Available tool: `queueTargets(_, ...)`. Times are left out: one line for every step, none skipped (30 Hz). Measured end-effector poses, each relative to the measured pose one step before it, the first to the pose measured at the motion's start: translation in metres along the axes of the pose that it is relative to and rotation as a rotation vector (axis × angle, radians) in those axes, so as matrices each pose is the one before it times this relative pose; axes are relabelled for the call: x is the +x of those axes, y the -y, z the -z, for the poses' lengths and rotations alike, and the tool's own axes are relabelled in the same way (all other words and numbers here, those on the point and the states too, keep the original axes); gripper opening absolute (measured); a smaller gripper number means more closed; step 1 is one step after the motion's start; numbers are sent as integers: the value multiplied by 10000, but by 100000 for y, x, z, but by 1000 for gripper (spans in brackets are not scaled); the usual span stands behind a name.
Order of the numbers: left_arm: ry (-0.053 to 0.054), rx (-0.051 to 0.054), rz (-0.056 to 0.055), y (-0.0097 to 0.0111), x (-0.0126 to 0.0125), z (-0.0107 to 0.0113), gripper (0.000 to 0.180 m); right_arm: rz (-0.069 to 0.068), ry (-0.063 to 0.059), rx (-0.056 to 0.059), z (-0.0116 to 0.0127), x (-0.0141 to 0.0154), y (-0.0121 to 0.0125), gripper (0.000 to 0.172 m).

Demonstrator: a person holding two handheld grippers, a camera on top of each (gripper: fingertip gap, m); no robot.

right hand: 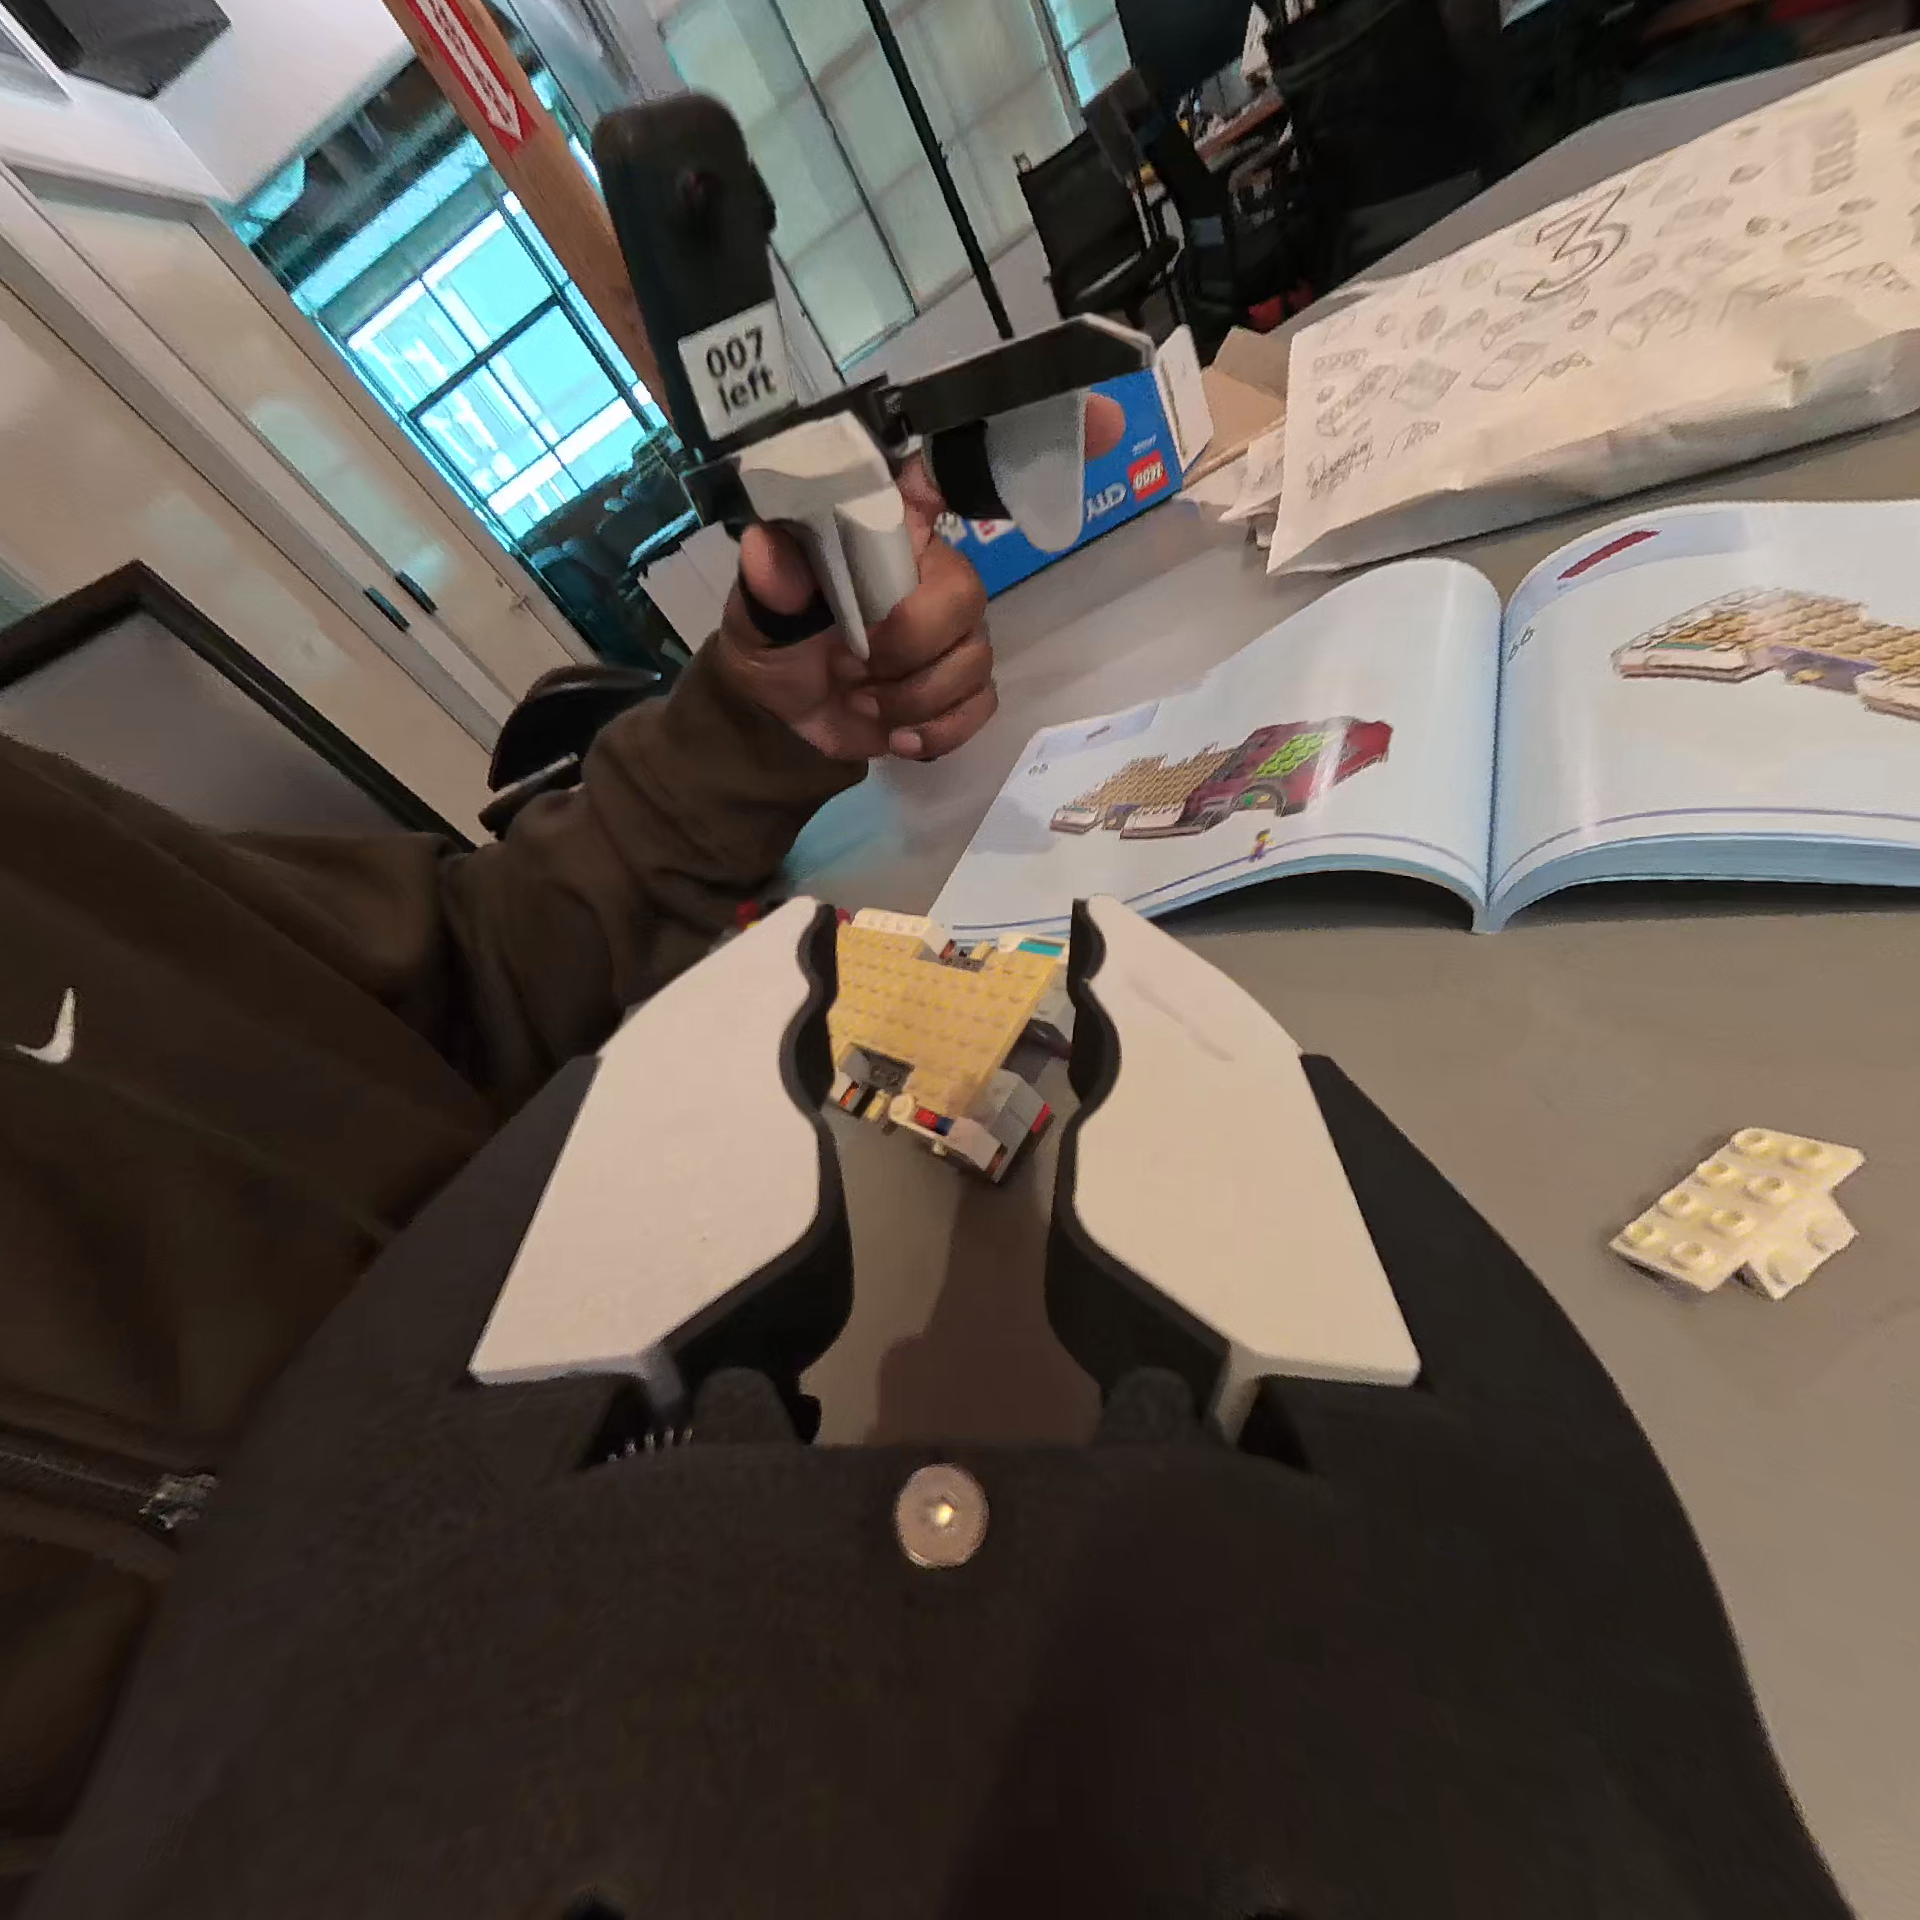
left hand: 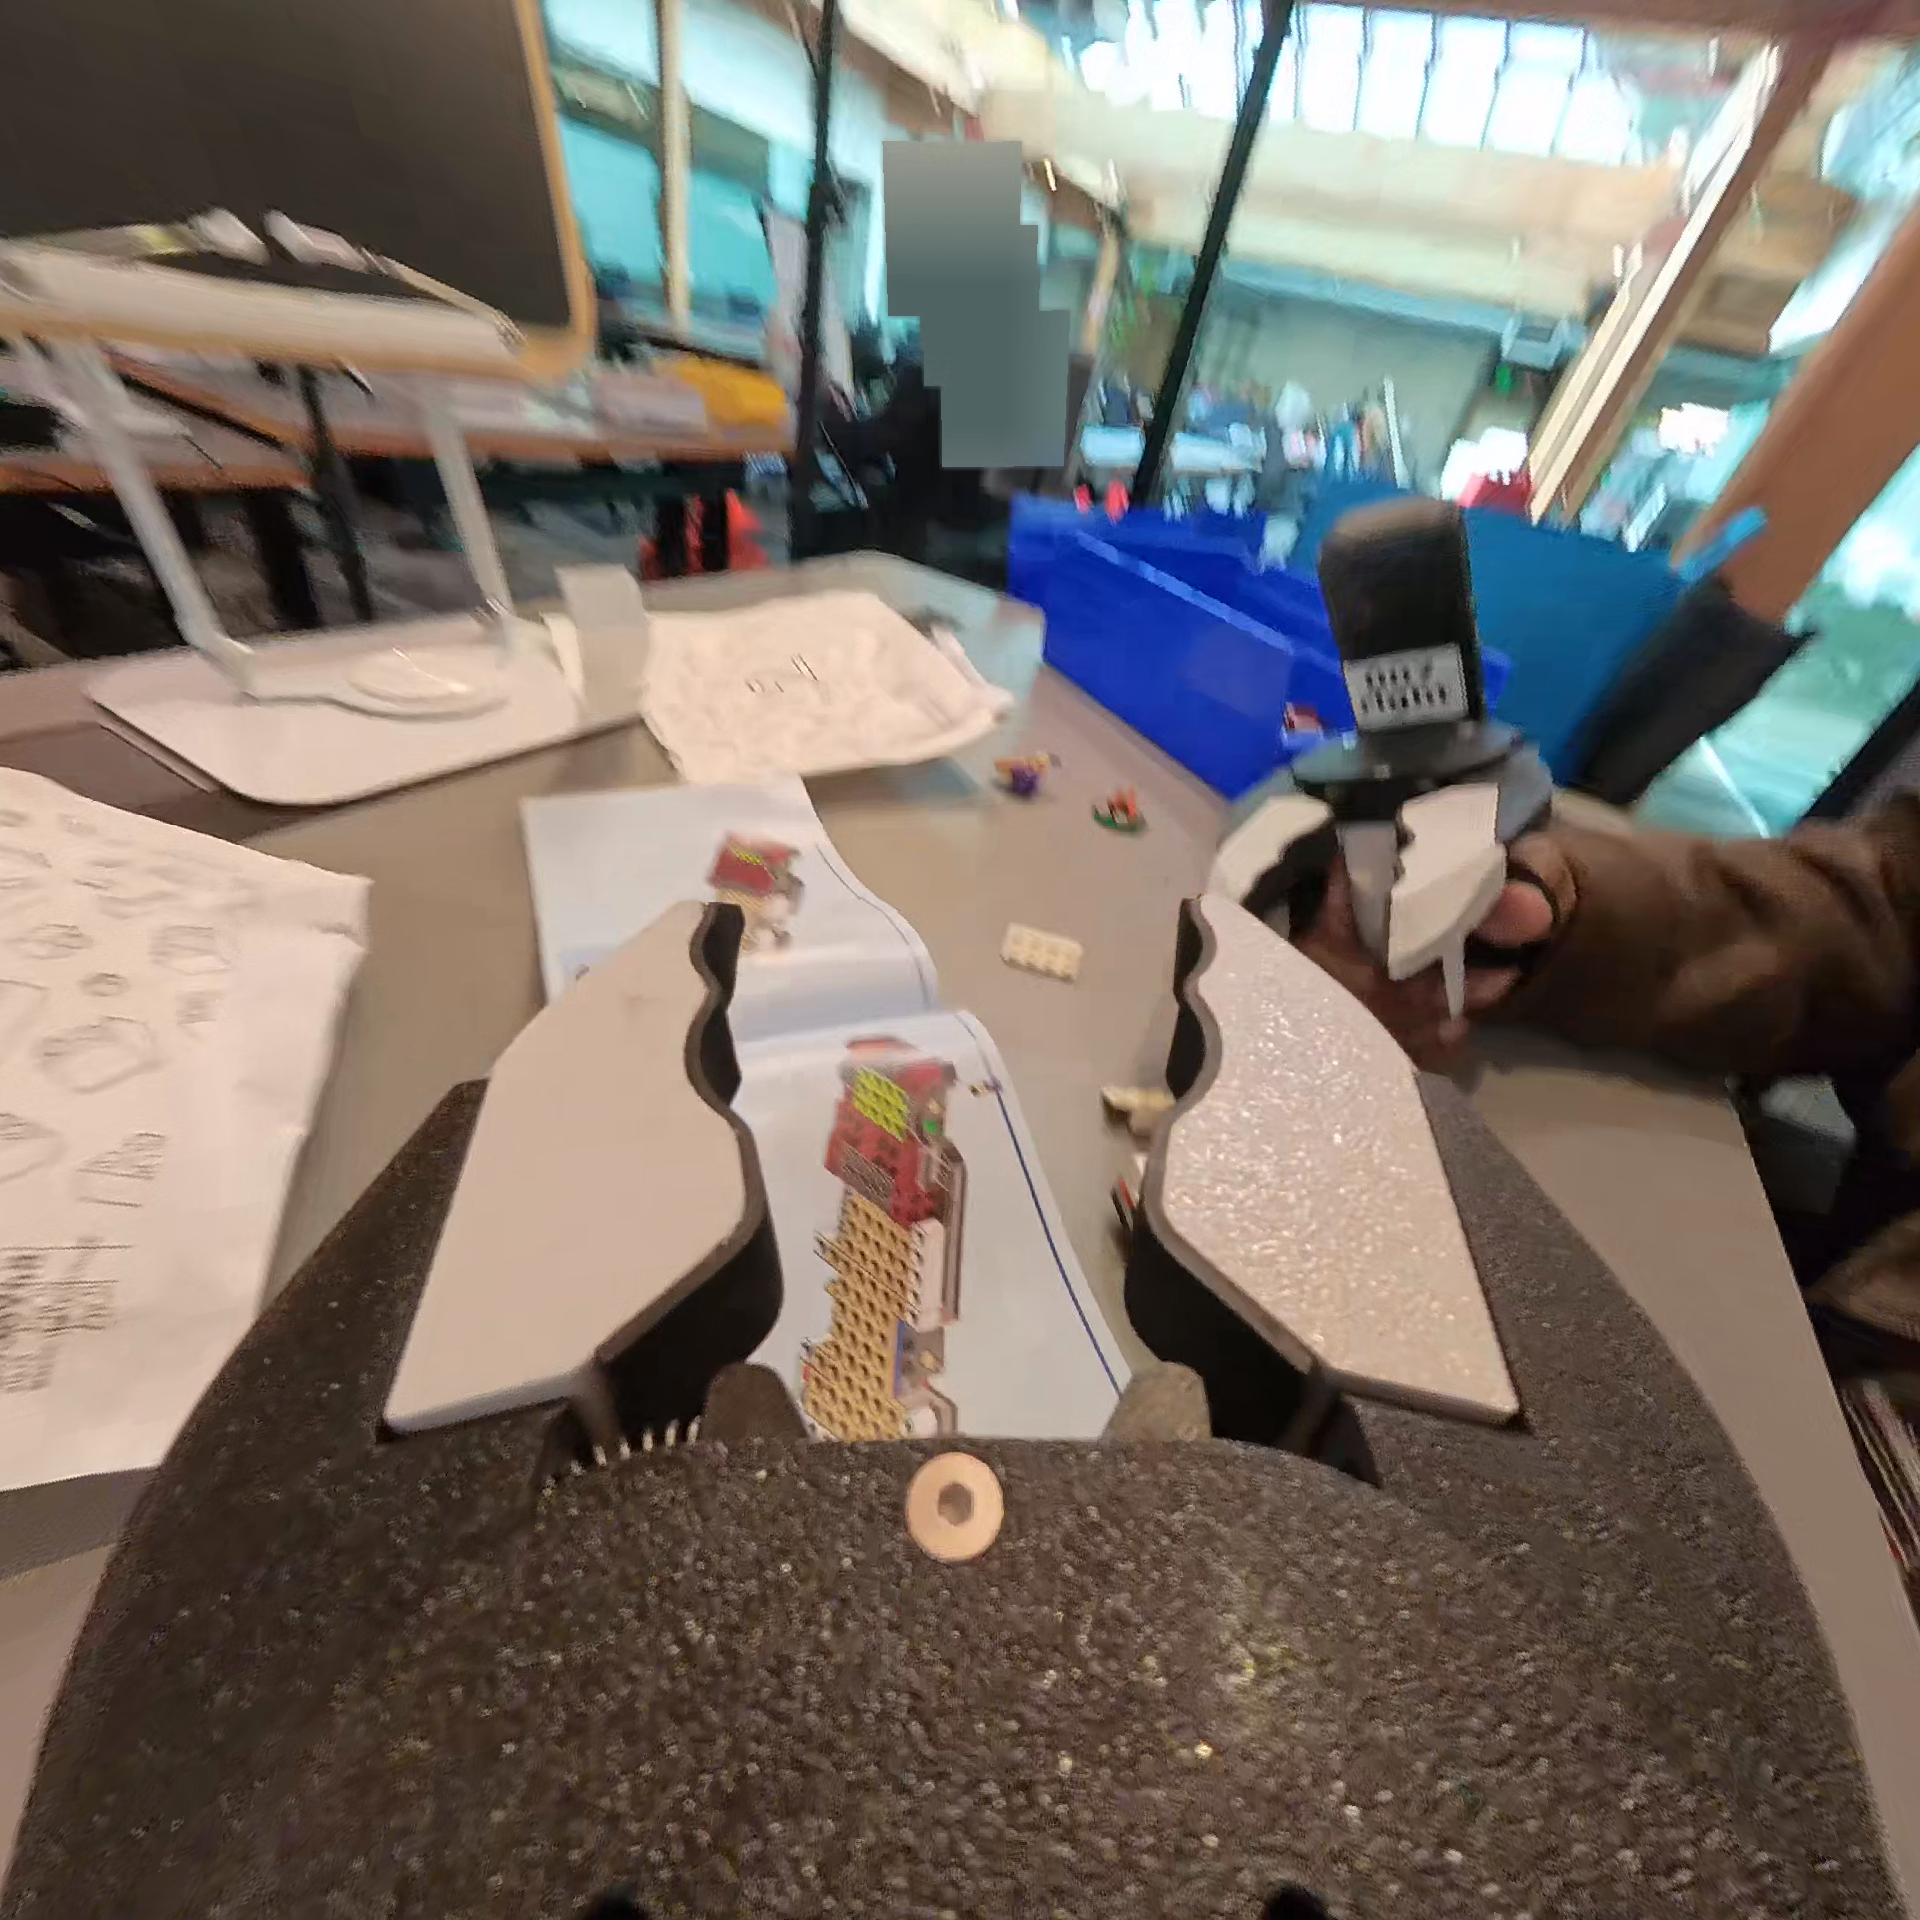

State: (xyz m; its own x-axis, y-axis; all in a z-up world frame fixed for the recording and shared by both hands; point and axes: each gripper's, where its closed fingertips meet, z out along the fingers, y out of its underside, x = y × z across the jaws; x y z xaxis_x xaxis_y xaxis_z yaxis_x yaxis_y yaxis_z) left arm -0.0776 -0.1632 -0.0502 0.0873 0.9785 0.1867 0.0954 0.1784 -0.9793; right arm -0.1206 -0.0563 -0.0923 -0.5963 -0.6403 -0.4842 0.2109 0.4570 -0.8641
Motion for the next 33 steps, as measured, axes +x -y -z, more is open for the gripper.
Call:
queueTargets(-190,-608,-177,-903,537,-399,83,8,50,-171,-92,-158,-288,43)
queueTargets(-110,-543,-270,-841,436,-354,85,45,51,-129,-101,-186,-208,43)
queueTargets(-46,-470,-259,-786,337,-295,86,70,47,-139,-115,-189,-206,42)
queueTargets(-79,-447,-139,-786,328,-216,86,69,72,-204,-140,-209,-288,42)
queueTargets(-236,-412,34,-769,549,-147,86,50,87,-268,-162,-211,-379,42)
queueTargets(-318,-401,176,-749,701,-33,86,40,46,-279,-148,-171,-400,42)
queueTargets(-222,-299,228,-707,676,135,87,45,-12,-234,-102,-100,-335,42)
queueTargets(-112,-241,265,-752,660,288,86,41,-56,-185,-39,-46,-281,42)
queueTargets(3,-246,265,-838,617,420,87,15,-78,-175,-25,2,-274,43)
queueTargets(69,-245,254,-929,622,504,87,-10,-90,-191,-4,38,-296,43)
queueTargets(73,-241,231,-993,688,593,87,-9,-109,-196,-9,73,-304,43)
queueTargets(44,-269,169,-1103,763,659,86,2,-100,-186,-21,58,-280,43)
queueTargets(106,-303,138,-1187,697,708,85,0,-76,-184,-41,31,-262,43)
queueTargets(205,-320,138,-1199,532,720,84,-10,-57,-201,-51,25,-281,43)
queueTargets(227,-313,137,-1198,439,684,83,-12,-42,-223,-55,12,-314,42)
queueTargets(155,-321,141,-1193,457,548,81,-4,-33,-231,-54,-4,-311,42)
queueTargets(-13,-294,171,-1095,592,335,79,9,-26,-223,-42,-13,-323,42)
queueTargets(-171,-241,168,-908,759,70,78,16,-23,-212,-36,-49,-320,42)
queueTargets(-249,-200,91,-681,862,-186,75,29,-31,-191,-22,-54,-307,43)
queueTargets(-273,-166,-38,-459,922,-419,72,41,-43,-140,15,-61,-249,43)
queueTargets(-68,-160,-104,-281,663,-608,75,29,-50,-92,53,-59,-218,43)
queueTargets(-253,-191,-153,-160,915,-707,73,-1,-58,-77,101,-71,-237,44)
queueTargets(-492,-101,-183,162,1285,-793,70,-19,-71,-68,179,-56,-289,45)
queueTargets(-567,-2,-255,422,1399,-876,68,-24,-94,-37,257,-51,-318,45)
queueTargets(-512,-24,-257,483,1213,-1050,67,-28,-122,10,376,-18,-324,46)
queueTargets(-430,-67,-236,498,983,-1066,68,-30,-138,58,493,-5,-318,46)
queueTargets(-361,-64,-206,505,804,-897,69,-56,-150,105,603,19,-314,47)
queueTargets(-315,-58,-258,422,655,-660,70,-98,-152,156,686,12,-275,47)
queueTargets(-151,-38,-258,324,311,-367,70,-117,-126,193,710,-54,-276,48)
queueTargets(59,-8,-169,245,-125,-33,70,-104,-98,176,670,-138,-345,48)
queueTargets(157,63,-82,207,-372,285,70,-61,-87,103,567,-218,-484,48)
queueTargets(176,172,12,219,-454,579,71,-6,-71,34,443,-306,-539,48)
queueTargets(194,229,105,187,-486,804,70,33,-34,44,395,-412,-438,48)
